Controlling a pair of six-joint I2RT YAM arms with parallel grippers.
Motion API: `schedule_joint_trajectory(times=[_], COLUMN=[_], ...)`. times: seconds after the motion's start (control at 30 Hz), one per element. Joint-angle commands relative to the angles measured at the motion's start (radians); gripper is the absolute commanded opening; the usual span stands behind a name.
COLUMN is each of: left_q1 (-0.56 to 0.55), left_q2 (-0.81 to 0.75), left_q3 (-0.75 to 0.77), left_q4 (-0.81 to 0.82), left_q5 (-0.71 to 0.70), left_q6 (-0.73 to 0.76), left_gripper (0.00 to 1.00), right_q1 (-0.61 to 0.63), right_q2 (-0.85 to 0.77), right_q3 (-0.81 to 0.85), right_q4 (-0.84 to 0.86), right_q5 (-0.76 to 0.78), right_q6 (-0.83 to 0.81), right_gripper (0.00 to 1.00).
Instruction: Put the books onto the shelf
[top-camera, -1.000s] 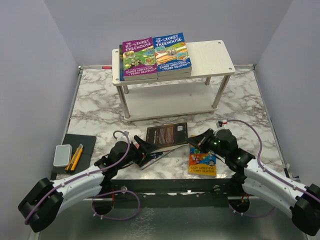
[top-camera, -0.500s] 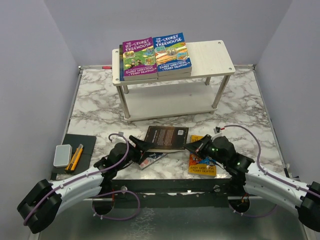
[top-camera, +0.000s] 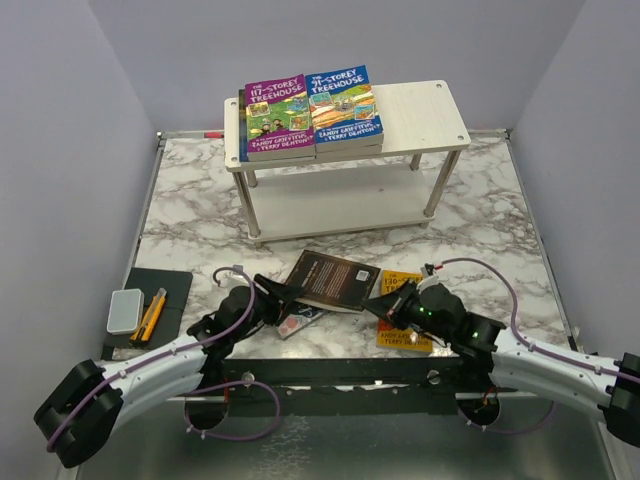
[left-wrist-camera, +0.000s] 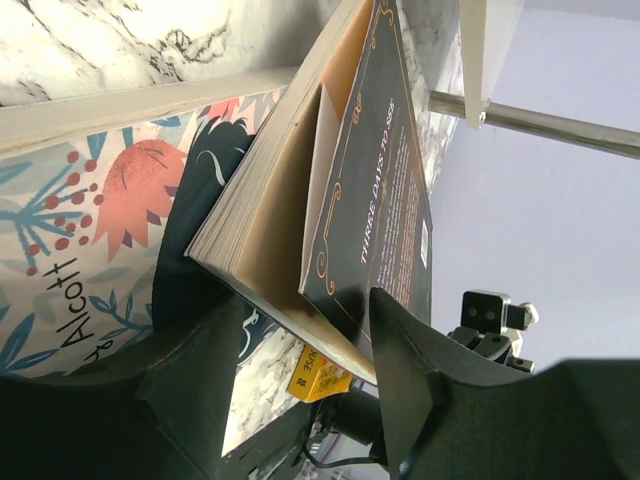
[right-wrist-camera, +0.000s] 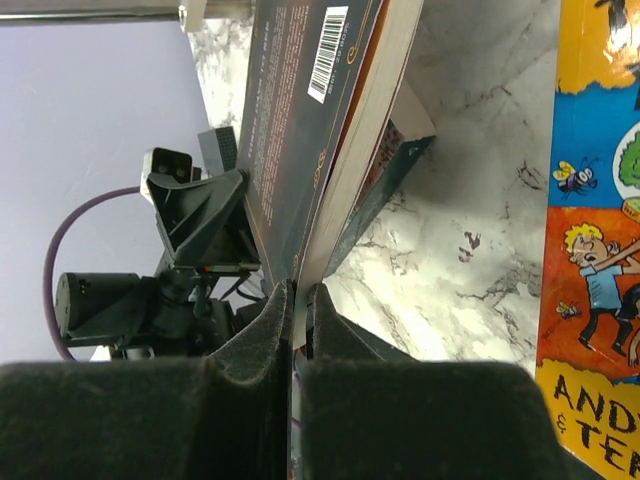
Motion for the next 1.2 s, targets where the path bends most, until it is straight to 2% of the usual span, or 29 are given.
schedule_joint_trajectory(times=[0.0, 0.27, 0.43, 0.63, 0.7, 0.87, 1.0, 1.1, 1.17], left_q1=[-0.007, -0.007, -0.007, -0.007, -0.007, -0.007, -0.007, -0.007, -0.007], left_q2=[-0.020, -0.058, -0.070, -0.071, -0.071, -0.070, -0.091, -0.108, -0.115], left_q3=[-0.068, -0.085, -0.089, -0.088, -0.088, -0.089, -0.086, -0.085, -0.079], left_q4=[-0.011, -0.010, -0.010, 0.002, 0.003, 0.006, 0.005, 0.004, -0.006], left_q5=[-0.058, -0.074, -0.078, -0.079, -0.081, -0.082, -0.075, -0.069, -0.060], left_q6=[-0.020, -0.021, -0.014, 0.000, 0.004, 0.014, 0.026, 0.035, 0.043], left_gripper=[0.52, 0.43, 0.27, 0.13, 0.00, 0.00, 0.00, 0.00, 0.00], right_q1=[0.051, 0.178, 0.204, 0.211, 0.214, 0.216, 0.216, 0.216, 0.217], right_q2=[-0.012, 0.070, 0.080, 0.067, 0.065, 0.059, 0.013, -0.005, 0.010], right_q3=[-0.026, -0.041, -0.036, -0.035, -0.035, -0.015, 0.046, 0.139, 0.206], right_q4=[0.048, 0.106, 0.102, 0.079, 0.075, 0.019, -0.160, -0.299, -0.342], right_q5=[0.058, 0.127, 0.149, 0.156, 0.157, 0.151, 0.183, 0.221, 0.228], right_q6=[0.037, 0.084, 0.087, 0.080, 0.079, 0.045, -0.056, -0.193, -0.312], right_gripper=[0.00, 0.00, 0.00, 0.00, 0.00, 0.02, 0.46, 0.62, 0.68])
